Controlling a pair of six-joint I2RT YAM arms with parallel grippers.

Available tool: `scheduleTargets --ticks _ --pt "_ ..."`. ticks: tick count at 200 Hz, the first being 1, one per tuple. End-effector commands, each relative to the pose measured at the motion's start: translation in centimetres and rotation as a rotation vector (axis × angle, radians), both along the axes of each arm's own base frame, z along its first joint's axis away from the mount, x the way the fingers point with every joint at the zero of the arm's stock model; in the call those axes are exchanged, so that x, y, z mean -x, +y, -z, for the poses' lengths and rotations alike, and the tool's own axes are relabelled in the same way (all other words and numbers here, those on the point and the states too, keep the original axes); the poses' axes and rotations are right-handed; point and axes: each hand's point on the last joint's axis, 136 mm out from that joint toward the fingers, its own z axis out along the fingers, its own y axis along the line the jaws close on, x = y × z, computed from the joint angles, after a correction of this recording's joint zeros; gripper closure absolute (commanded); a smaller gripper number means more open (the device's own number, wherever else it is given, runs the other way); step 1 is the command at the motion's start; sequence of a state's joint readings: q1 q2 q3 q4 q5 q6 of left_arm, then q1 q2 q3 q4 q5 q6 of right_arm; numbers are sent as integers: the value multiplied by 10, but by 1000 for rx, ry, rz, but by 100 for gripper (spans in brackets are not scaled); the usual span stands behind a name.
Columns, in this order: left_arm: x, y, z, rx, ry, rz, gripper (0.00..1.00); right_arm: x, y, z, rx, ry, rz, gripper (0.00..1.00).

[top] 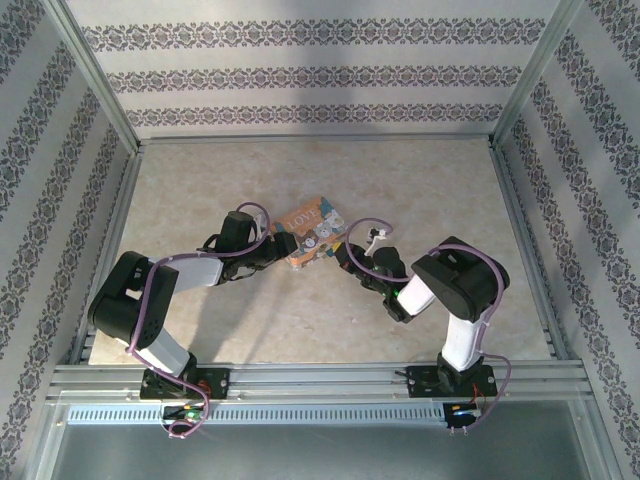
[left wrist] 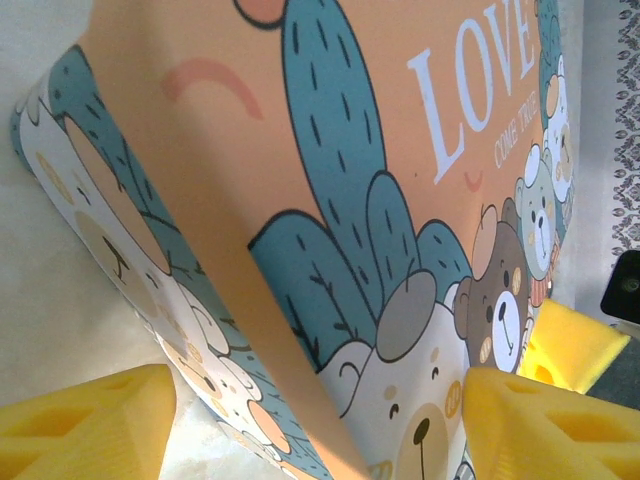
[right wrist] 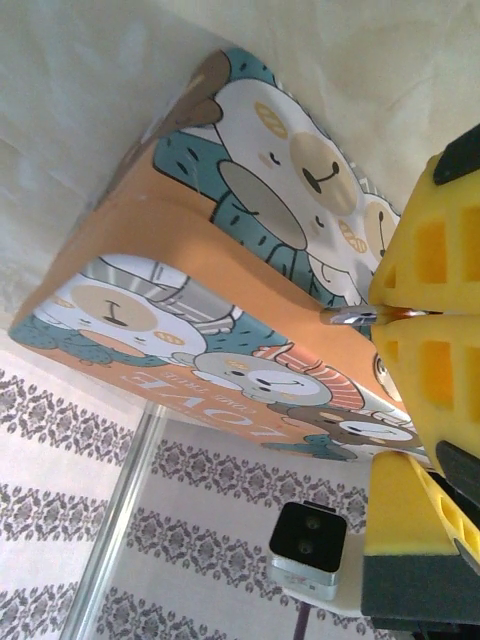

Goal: Unlock a padlock with a key

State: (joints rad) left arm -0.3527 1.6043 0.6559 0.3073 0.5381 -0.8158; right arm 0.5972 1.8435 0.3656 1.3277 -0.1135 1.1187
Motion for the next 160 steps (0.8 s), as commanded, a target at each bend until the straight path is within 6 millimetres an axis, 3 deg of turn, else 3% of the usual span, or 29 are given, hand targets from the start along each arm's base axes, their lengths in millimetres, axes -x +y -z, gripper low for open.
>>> scheduleTargets --ticks 1,11,48,91,140,145,160 --pt "18 10 21 -64 69 2 25 -5 -9 -18 -1 -64 41 100" --pt "15 10 15 -58 55 -1 24 2 -15 -12 24 -49 46 100" --pt "8 15 -10 -62 11 -9 20 9 -29 -15 57 -56 63 100" --pt "3 41 -54 -130 -98 -53 14 22 -41 -33 154 -83 33 100" --pt "5 82 -107 -335 -305 -125 2 48 -61 -78 371 -157 -30 100" --pt "6 86 -111 -355 -324 -136 1 48 -61 -95 374 -188 -32 100" --pt "7 97 -124 -405 -381 -160 0 59 -67 -111 423 -207 -66 100"
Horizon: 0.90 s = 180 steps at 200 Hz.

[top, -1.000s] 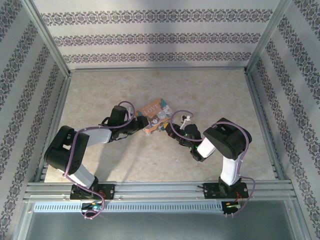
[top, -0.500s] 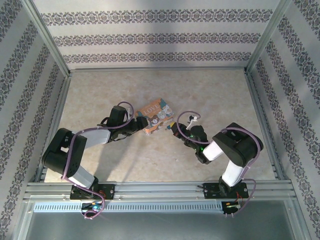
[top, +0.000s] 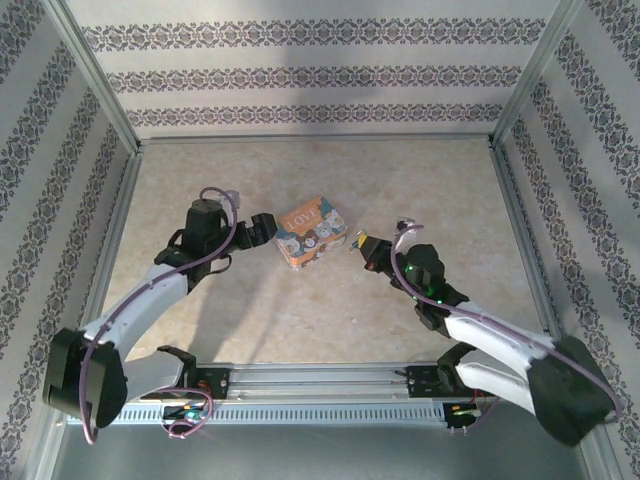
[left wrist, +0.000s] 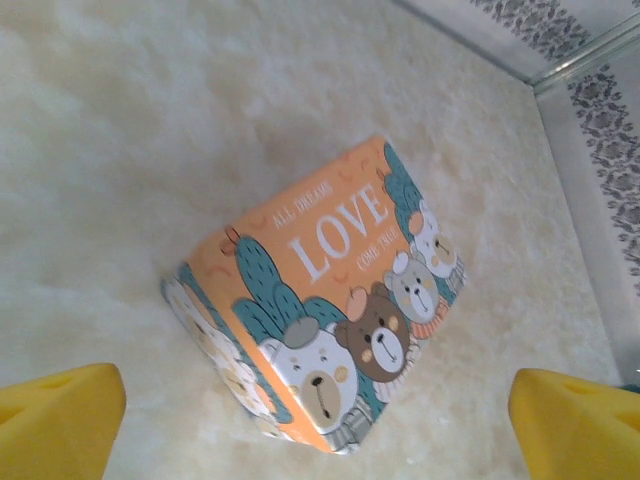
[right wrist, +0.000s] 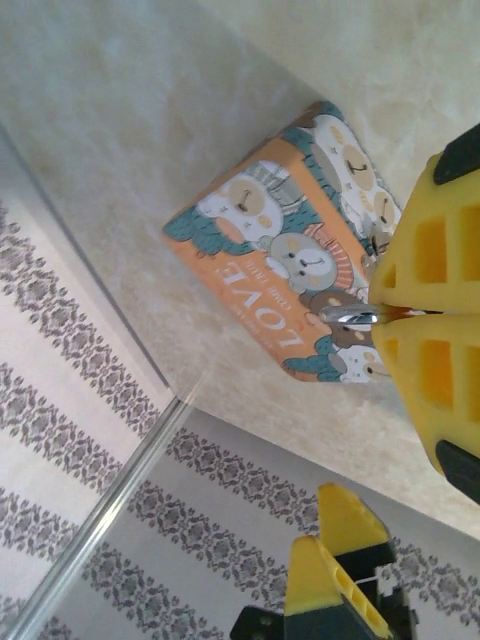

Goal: Unlock a padlock with a key

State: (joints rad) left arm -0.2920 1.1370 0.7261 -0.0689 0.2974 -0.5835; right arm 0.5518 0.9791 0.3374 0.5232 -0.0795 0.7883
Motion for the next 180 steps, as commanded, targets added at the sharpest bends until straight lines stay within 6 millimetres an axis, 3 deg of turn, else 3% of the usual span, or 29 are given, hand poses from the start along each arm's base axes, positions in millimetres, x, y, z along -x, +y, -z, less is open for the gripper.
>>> scheduleTargets --ticks 1,33,71,110,180 --pt "3 32 -5 -175 -52 -65 0 17 -12 0 191 30 -49 100" --pt "9 58 -32 -293 -172 -148 1 41 -18 -20 301 56 -127 100" --pt "18 92 -60 -452 -271 -252 1 66 -17 -19 361 191 -236 100" --pt "27 112 -79 -525 -341 -334 1 92 -8 7 379 413 -337 100" --pt "31 118 -87 -545 -367 -356 1 124 24 68 390 683 -489 100"
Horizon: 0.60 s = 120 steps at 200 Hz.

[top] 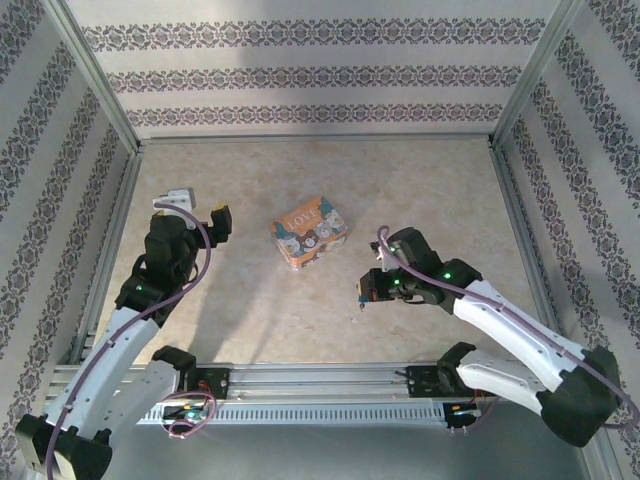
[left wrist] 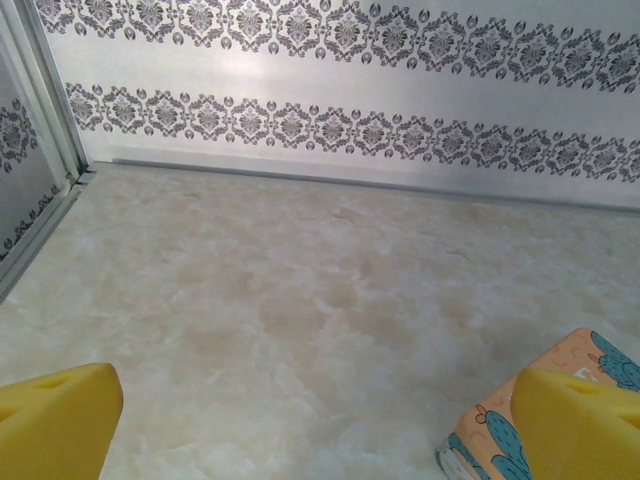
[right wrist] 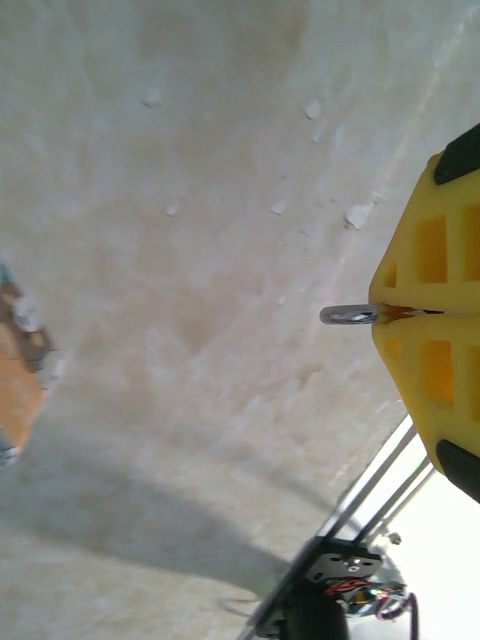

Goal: Unlock a padlock with a key

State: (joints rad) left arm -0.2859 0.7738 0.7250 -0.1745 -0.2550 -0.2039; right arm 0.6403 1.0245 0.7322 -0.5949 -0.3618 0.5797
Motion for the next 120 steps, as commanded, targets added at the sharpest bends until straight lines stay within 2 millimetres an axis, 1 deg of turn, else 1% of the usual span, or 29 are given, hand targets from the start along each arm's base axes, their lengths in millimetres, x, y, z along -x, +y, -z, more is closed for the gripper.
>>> scheduleTargets --ticks 1,41,88,120 --pt "3 10 6 -47 18 -31 1 15 9 17 -9 111 -23 100" --pt "4 10 4 -45 12 -32 1 17 22 38 -4 177 -66 100" --pt "4 10 5 -38 13 -37 1 16 29 78 54 265 -94 100" --pt "4 10 7 -40 18 -35 1 9 36 100 60 290 -87 100"
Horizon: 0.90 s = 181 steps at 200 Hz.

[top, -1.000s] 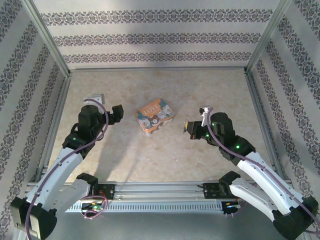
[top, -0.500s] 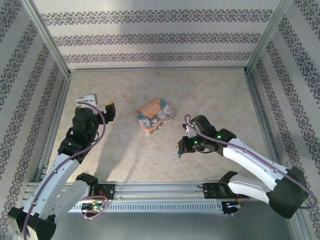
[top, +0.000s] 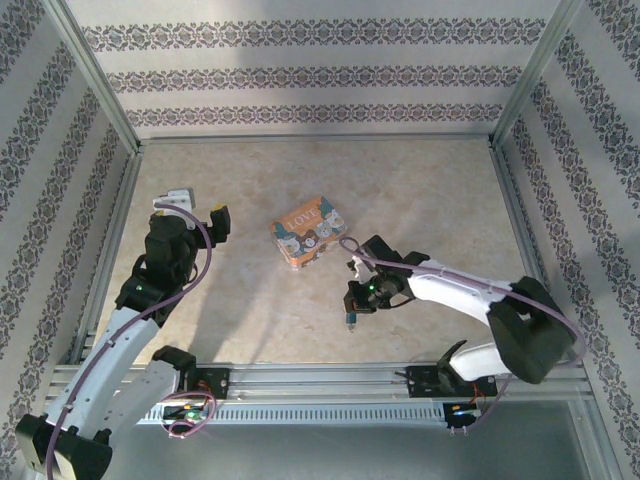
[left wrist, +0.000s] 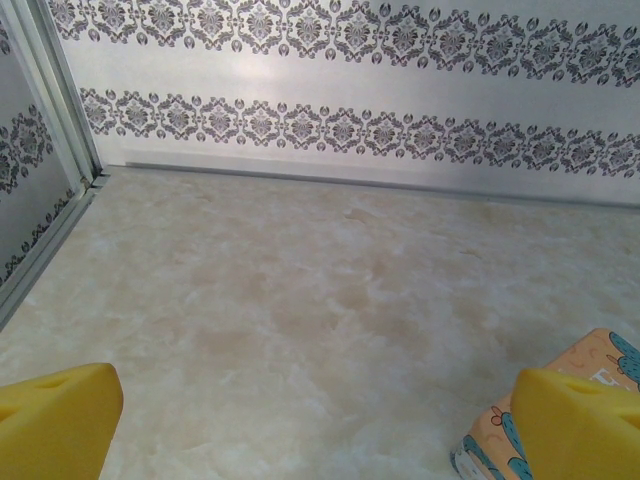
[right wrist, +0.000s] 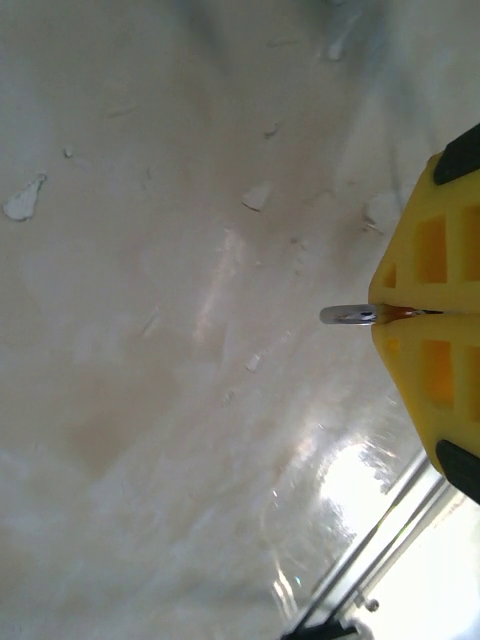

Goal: Unlock a padlock with a key

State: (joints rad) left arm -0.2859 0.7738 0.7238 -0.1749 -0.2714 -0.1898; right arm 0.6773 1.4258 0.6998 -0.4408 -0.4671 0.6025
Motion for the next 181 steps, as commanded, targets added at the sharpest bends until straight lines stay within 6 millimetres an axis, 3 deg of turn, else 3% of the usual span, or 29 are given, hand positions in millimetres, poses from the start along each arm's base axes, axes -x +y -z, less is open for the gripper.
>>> scheduleTargets --ticks 1,28,58,94,145,181 --pt "4 7 7 -21 18 -23 1 -2 11 9 -38 2 -17 100" --pt "4 6 10 -27 26 -15 1 -4 15 20 -39 18 -14 100" --pt "4 7 10 -35 27 -15 1 -7 16 21 -33 16 -19 87" --pt "5 8 10 -45 27 -20 1 -13 15 7 -35 -32 -22 74" --pt "9 12 5 -50 12 -33 1 -39 -7 -49 -59 -213 29 57" --pt "12 18 2 -54 -17 -64 1 -74 -53 -105 -22 -459 118 48"
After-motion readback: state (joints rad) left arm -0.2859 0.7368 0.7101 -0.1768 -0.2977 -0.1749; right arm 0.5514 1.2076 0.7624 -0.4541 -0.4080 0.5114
